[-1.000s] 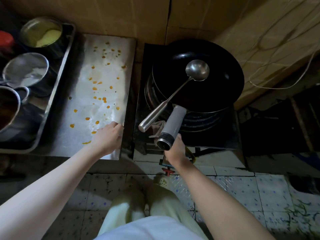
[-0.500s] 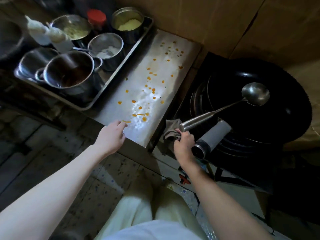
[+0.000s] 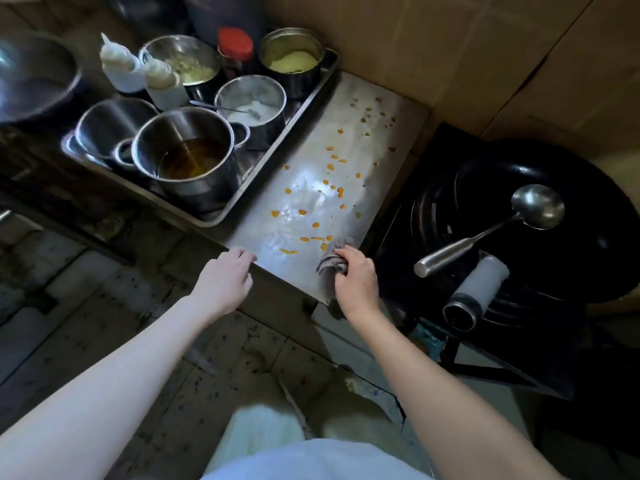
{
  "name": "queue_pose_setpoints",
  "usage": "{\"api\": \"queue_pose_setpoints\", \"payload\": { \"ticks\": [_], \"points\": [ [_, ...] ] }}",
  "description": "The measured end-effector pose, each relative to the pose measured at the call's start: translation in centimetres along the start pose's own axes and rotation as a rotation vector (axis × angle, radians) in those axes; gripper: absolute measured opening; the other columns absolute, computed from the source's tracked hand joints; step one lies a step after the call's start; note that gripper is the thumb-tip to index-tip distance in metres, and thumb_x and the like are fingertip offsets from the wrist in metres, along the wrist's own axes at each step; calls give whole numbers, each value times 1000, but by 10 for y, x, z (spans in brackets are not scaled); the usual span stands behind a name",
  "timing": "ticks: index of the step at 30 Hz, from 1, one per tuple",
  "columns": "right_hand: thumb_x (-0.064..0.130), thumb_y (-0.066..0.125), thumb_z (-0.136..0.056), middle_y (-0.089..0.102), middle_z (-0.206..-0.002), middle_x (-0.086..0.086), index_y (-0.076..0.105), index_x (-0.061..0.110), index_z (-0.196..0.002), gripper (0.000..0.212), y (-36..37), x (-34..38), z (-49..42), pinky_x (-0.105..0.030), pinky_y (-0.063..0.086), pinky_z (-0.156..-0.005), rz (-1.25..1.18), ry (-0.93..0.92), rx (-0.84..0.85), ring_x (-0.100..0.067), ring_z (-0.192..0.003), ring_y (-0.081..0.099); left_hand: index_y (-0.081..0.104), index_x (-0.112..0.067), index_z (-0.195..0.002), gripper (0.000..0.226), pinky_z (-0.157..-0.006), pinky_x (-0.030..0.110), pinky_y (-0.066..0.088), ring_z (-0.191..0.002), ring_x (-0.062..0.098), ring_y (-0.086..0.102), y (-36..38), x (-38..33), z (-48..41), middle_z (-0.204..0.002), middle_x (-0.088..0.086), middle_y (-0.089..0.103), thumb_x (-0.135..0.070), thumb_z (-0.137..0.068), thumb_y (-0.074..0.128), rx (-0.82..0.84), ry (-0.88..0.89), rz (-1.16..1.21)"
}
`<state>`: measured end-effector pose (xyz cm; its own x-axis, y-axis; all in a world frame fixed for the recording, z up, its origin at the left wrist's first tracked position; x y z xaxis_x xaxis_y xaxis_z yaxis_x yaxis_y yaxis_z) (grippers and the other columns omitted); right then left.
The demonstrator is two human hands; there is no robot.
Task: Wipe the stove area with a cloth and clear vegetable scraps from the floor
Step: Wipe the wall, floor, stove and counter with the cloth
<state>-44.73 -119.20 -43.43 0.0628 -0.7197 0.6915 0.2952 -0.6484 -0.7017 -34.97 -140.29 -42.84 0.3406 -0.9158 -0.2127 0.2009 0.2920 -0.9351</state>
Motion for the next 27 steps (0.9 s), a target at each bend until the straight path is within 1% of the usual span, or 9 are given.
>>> {"api": "queue_pose_setpoints", "payload": {
  "ticks": [4, 6, 9, 11, 14, 17, 19, 24, 27],
  "points": [
    [-1, 48, -83, 63, -116, -3, 64, 21, -113, 41, 37, 20, 2, -36, 48, -91, 46, 17, 68, -26, -106, 54, 51, -17, -126, 35, -82, 34, 45, -104, 24, 55, -9, 18, -2, -130, 2, 49, -19, -91, 47, -33, 64, 32],
    [3, 48, -84, 62, -105, -4, 63, 26, -106, 35, 59, 29, 6, -34, 49, -81, 73, 38, 88, -25, -95, 56, 52, -17, -124, 34, -80, 34, 45, -102, 24, 56, -12, 28, -3, -129, 2, 50, -19, -91, 49, -39, 100, 50],
    [6, 49, -85, 50, -86, 7, 61, 28, -99, 29, 79, 46, 9, -29, 46, -72, 77, 52, 14, -19, -84, 51, 54, -17, -123, 33, -79, 35, 47, -99, 24, 57, -15, 45, -4, -129, 3, 50, -18, -90, 50, -35, 146, 69],
    [4, 51, -85, 48, -81, 10, 62, 26, -99, 29, 88, 58, 9, -34, 47, -72, 89, 41, -23, -21, -88, 51, 54, -17, -124, 35, -79, 35, 48, -99, 24, 57, -17, 55, -5, -129, 2, 50, -18, -89, 51, -25, 166, 73],
    [2, 57, -86, 62, -107, 0, 63, 21, -107, 29, 97, 69, 6, -41, 52, -76, 158, 12, -42, -25, -97, 53, 54, -16, -125, 36, -81, 35, 48, -101, 24, 57, -20, 67, -8, -130, 2, 50, -18, -89, 52, -10, 198, 73],
    [1, 54, -87, 55, -132, 1, 62, 17, -111, 29, 102, 68, 3, -37, 50, -73, 292, -57, 42, -27, -103, 47, 53, -17, -126, 36, -83, 35, 49, -102, 24, 58, -22, 70, -12, -132, 3, 49, -18, -90, 53, 6, 246, 60],
    [2, 53, -88, 47, -142, 5, 61, 17, -114, 31, 96, 59, 4, -34, 49, -73, 366, -65, 68, -25, -109, 45, 54, -17, -125, 35, -83, 33, 48, -102, 23, 58, -23, 67, -16, -132, 3, 49, -18, -90, 54, 9, 283, 51],
    [-3, 50, -88, 44, -145, 5, 59, 19, -126, 44, 56, 17, 22, -35, 49, -89, 334, 124, -63, -21, -119, 45, 55, -15, -123, 34, -82, 34, 51, -103, 25, 58, -19, 49, -26, -132, 6, 50, -15, -89, 54, 44, 371, 43],
    [-4, 51, -86, 47, -143, 6, 61, 19, -124, 45, 43, 4, 26, -34, 46, -92, 277, 162, -119, -19, -120, 46, 54, -16, -124, 35, -83, 33, 52, -103, 23, 59, -17, 42, -30, -132, 6, 51, -14, -89, 56, 50, 394, 47]
  ]
}}
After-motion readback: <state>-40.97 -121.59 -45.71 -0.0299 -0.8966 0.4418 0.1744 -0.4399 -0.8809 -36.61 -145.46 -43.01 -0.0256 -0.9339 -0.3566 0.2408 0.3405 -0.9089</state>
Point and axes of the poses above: each hand's wrist, its own z-axis away from the middle knuckle, its own y-axis out of the palm, x = y × z, the point moved 7 cm from there along -z, towards the middle knuckle
